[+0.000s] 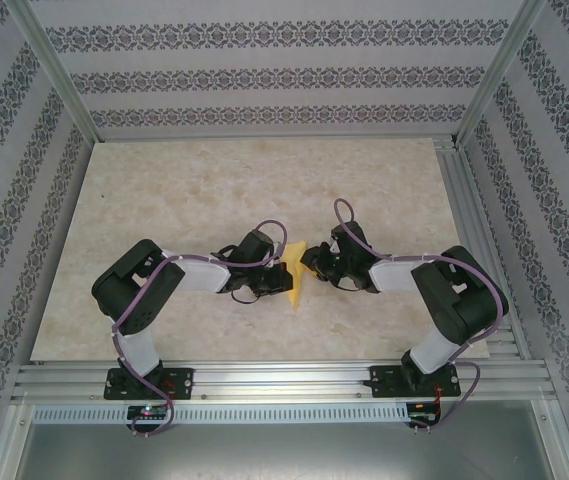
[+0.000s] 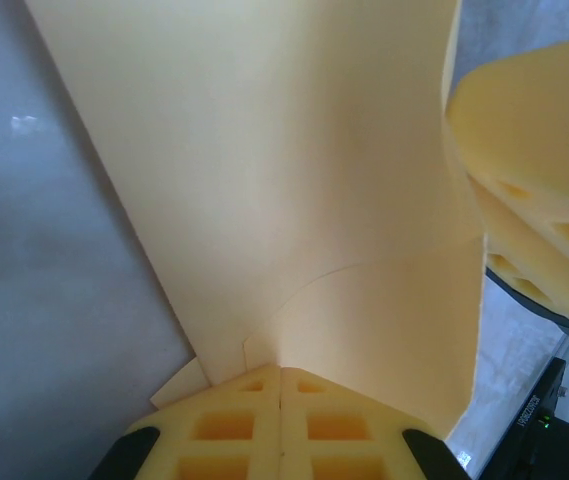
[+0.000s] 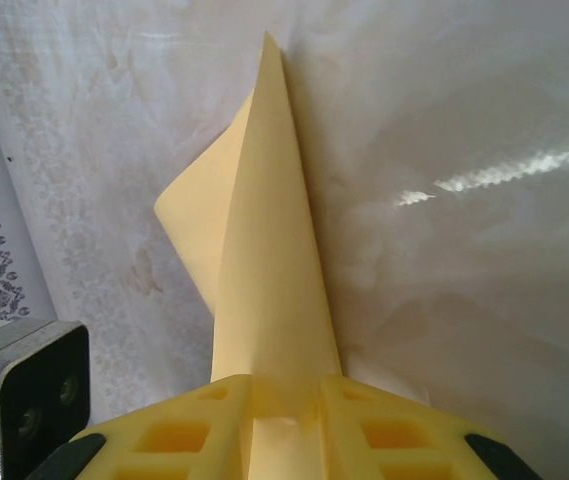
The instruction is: Fold a paper plane with a square sheet of paper (fold left side to right side)
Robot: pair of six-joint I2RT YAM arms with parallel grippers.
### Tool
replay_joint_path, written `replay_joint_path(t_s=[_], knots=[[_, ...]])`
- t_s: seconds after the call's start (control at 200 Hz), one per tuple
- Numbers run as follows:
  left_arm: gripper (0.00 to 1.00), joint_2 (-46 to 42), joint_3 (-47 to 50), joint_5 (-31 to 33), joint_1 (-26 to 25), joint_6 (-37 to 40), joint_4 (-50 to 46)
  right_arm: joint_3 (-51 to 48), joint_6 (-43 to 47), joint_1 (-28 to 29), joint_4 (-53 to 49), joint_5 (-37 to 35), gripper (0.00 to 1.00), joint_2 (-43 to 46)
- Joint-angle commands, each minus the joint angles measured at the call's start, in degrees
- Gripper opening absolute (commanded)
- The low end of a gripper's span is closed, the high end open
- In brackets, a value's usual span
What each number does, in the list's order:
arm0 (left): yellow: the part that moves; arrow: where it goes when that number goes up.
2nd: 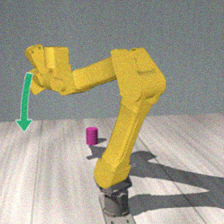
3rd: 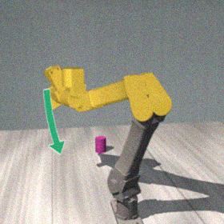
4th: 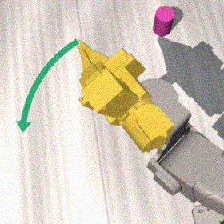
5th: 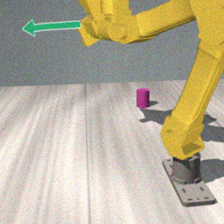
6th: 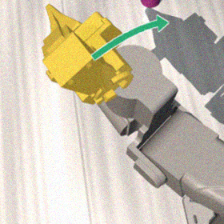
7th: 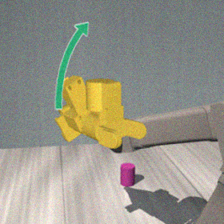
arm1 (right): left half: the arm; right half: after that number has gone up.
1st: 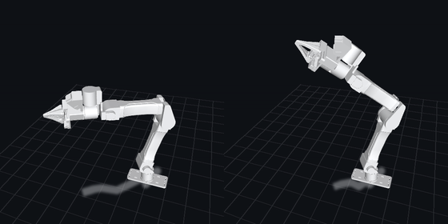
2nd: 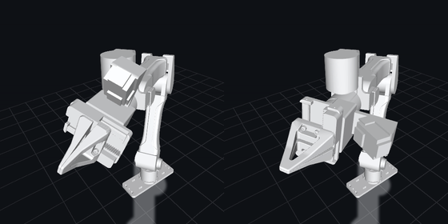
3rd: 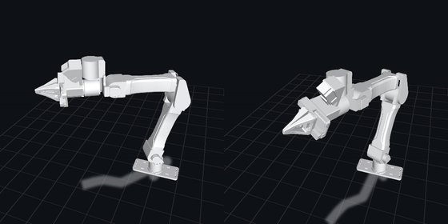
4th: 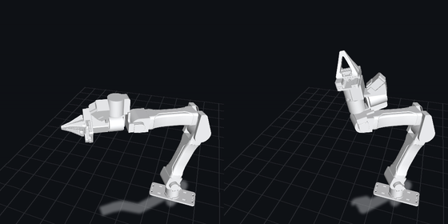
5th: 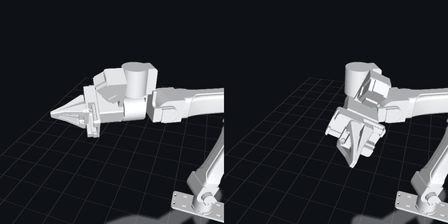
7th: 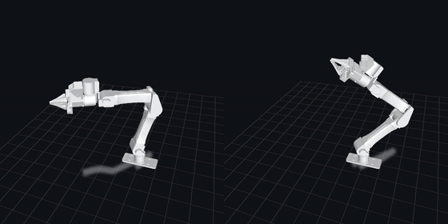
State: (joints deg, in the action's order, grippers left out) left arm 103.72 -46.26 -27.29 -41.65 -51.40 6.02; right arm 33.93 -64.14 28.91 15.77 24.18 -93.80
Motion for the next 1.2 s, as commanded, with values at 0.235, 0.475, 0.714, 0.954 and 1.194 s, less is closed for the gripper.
replay_joint_path(t_s=[0.235, 0.475, 0.714, 0.954, 1.194], knots=[[0.00, -0.27, 1.87, 3.35, 0.34, 1.88, -3.26, 2.87, 2.79, 1.77, 1.37, 1.13, 0.24, -3.21], [0.00, -0.10, 1.87, 3.47, 0.34, 2.14, -3.53, 3.58, 4.15, 1.90, 0.94, 1.20, 0.25, -3.84], [0.00, 0.11, 2.05, 3.60, 0.38, 2.16, -3.39, 4.04, 4.19, 2.11, 2.33, 1.63, 0.25, -4.38], [0.00, 0.24, 2.05, 3.56, 0.38, 2.18, -3.37, 4.38, 4.19, 2.37, 2.42, 1.40, 0.26, -4.54], [0.00, 0.25, 2.02, 3.56, 0.39, 2.27, -3.39, 4.48, 4.15, 2.56, 2.01, 1.05, 0.26, -5.43]])
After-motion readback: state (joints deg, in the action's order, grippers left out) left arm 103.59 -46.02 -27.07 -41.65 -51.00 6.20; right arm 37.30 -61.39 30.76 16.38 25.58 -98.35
